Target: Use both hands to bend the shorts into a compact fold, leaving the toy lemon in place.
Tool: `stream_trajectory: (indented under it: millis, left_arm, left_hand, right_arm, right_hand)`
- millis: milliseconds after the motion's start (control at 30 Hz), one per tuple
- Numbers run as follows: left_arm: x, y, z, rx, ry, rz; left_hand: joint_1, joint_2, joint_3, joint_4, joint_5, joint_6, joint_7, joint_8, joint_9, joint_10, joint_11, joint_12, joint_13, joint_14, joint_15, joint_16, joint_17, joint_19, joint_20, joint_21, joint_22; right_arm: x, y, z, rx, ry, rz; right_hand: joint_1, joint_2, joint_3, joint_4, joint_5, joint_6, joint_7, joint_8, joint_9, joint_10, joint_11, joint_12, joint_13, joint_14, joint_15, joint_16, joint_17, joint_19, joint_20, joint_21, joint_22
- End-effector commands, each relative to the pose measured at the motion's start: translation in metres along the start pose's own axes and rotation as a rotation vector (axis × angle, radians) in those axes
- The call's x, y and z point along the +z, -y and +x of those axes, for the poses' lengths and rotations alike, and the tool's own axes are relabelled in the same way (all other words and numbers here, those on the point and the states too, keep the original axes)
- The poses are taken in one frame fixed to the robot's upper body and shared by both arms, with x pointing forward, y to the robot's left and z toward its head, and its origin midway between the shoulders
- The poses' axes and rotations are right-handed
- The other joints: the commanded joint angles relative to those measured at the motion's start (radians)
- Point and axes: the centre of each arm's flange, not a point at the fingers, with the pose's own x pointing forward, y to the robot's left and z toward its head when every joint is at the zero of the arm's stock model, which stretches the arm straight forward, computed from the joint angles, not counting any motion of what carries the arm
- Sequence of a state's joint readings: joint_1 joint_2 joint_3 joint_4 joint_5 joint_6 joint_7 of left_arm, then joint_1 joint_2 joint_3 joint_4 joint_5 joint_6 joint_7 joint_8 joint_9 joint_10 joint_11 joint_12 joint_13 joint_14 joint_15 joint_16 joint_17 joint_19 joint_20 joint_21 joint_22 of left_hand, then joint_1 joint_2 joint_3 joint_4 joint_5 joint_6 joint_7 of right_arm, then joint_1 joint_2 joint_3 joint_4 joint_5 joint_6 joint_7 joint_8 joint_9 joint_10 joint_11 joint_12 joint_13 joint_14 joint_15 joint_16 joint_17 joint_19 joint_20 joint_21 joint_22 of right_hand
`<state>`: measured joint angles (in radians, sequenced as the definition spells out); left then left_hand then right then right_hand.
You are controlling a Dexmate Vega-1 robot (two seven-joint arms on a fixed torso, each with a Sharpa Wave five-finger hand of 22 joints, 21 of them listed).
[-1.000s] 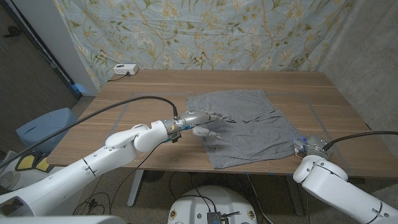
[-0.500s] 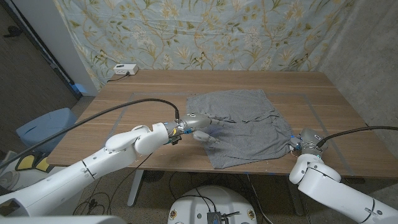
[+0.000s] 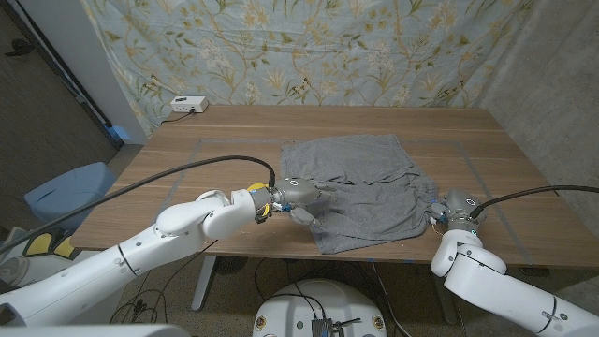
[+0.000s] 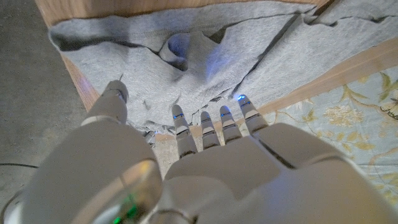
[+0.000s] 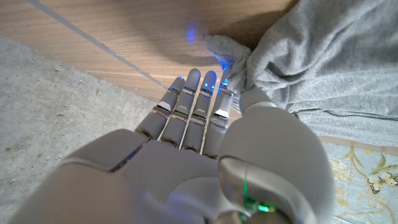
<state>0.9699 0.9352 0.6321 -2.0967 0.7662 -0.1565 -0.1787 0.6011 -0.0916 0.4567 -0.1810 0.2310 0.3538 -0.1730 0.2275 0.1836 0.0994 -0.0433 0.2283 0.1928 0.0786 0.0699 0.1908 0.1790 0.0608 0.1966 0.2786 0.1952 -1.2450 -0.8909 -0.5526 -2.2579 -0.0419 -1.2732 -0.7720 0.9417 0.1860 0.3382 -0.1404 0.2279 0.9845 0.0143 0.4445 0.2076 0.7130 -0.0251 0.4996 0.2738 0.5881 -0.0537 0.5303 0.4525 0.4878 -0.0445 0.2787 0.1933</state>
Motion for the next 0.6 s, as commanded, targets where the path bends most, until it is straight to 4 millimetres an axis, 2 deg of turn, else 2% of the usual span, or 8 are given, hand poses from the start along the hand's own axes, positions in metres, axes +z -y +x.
stream_trajectory:
  millis: [33,233,600]
  left_arm:
    - [0.009,0.009,0.007,-0.049,-0.012,0.139]
    - [0.011,0.015,0.015,-0.052,-0.005,0.187]
    - [0.016,0.029,0.029,-0.106,-0.009,0.236]
  left_hand:
    - [0.022,-0.007,-0.006,0.003,0.011,0.006,0.007,-0.006,0.003,-0.001,-0.001,-0.004,0.003,-0.007,0.001,-0.002,0.003,0.01,-0.001,0.0,0.001]
    - [0.029,-0.015,-0.014,0.011,0.014,0.014,0.019,-0.008,0.004,0.002,-0.004,-0.004,0.004,-0.004,-0.006,0.0,0.003,0.012,-0.004,-0.001,0.001]
    - [0.039,-0.013,-0.022,0.02,0.018,0.035,0.011,-0.007,0.004,0.012,-0.015,-0.002,0.004,-0.002,-0.013,0.001,0.003,0.016,-0.013,-0.003,0.002]
  right_arm:
    - [0.004,0.001,0.002,-0.018,0.015,0.014]
    - [0.005,0.004,0.005,-0.023,0.019,0.021]
    - [0.005,0.01,0.009,-0.027,0.03,0.021]
  right_hand:
    - [0.016,-0.001,0.004,0.006,-0.002,0.012,0.002,0.006,0.003,0.014,0.001,0.007,0.002,0.006,-0.128,0.003,0.007,0.011,-0.008,0.007,0.003]
    - [0.018,-0.002,0.007,0.009,-0.003,0.013,0.003,0.007,0.003,0.016,0.001,0.008,0.002,0.01,-0.126,0.001,0.007,0.013,-0.007,0.009,0.003]
    - [0.02,-0.003,0.01,0.012,-0.003,0.014,0.005,0.009,0.002,0.019,0.002,0.008,0.0,0.015,-0.129,0.0,0.01,0.018,-0.007,0.011,0.004]
